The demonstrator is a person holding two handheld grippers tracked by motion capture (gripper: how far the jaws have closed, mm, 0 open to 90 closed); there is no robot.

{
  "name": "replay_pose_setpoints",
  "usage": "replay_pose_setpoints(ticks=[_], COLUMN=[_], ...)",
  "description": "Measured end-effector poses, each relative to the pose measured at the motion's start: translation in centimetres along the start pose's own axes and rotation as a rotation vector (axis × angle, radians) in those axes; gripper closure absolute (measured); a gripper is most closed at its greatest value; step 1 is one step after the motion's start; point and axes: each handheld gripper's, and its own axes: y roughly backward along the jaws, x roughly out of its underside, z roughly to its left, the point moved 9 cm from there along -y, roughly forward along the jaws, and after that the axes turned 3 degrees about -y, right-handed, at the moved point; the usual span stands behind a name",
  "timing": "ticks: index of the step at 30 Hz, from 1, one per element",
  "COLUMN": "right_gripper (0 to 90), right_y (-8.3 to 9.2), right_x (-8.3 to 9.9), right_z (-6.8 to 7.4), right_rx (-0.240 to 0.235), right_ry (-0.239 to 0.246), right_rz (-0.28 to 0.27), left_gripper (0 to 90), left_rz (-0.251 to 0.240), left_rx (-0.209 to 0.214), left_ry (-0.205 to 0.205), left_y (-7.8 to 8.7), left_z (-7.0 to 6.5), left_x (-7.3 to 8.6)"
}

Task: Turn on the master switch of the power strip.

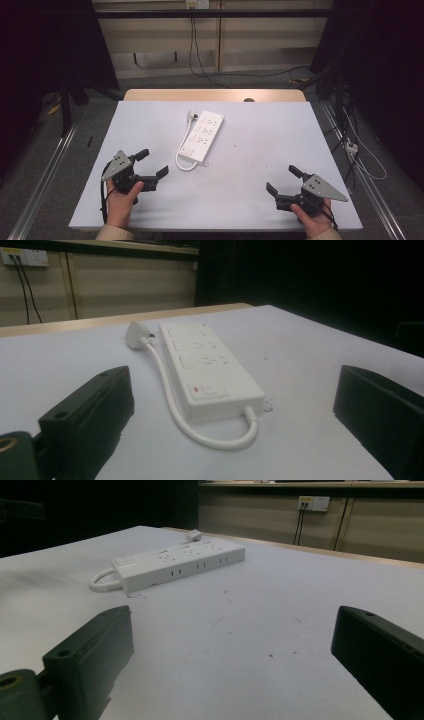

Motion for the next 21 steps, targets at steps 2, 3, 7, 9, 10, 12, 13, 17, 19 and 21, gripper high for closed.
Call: replay_pose_setpoints(ticks=[2, 3, 7, 9, 10, 12, 13, 17, 19, 21], right_gripper=[3.1, 3.1, 3.2, 3.2, 3.2, 3.2, 3.2, 3.3, 3.3, 3.4], right_y=[0.0, 0.0, 0.1, 0.1, 0.1, 0.1, 0.1, 0.1, 0.1, 0.1], right_x=[0.0, 0.0, 0.0, 0.0, -0.1, -0.1, -0.1, -0.1, -0.1, -0.1], right_z=[0.0, 0.0, 0.0, 0.0, 0.0, 0.0, 0.0, 0.1, 0.0, 0.1], right_rx=[-0.002, -0.003, -0.003, -0.002, -0.001, -0.002, -0.003, -0.004, -0.004, -0.003], right_ry=[0.000, -0.001, 0.000, 0.000, 0.000, 0.001, 0.002, 0.003, 0.003, 0.003], right_rz=[-0.001, -0.001, -0.003, -0.003, -0.003, -0.004, -0.004, -0.005, -0.004, -0.004], left_gripper=[3.3, 3.3, 4.5, 4.7, 4.8, 5.0, 5.2, 6.3, 6.2, 6.8], left_rz=[0.001, 0.006, 0.023, 0.026, 0.029, 0.029, 0.030, 0.029, 0.032, 0.036], left_rx=[-0.004, -0.005, 0.002, 0.005, 0.004, 0.010, 0.009, 0.008, 0.009, 0.009], left_ry=[0.001, -0.001, -0.006, -0.006, -0.008, -0.008, -0.006, -0.003, -0.006, -0.009], left_y=[-0.3, -0.5, -0.9, -1.0, -1.1, -1.3, -1.3, -1.6, -1.7, -1.9], left_z=[0.1, 0.2, 0.1, 0.1, 0.0, 0.0, 0.0, 0.1, 0.2, 0.2], left_x=[0.0, 0.0, 0.2, 0.2, 0.2, 0.2, 0.2, 0.1, 0.1, 0.1])
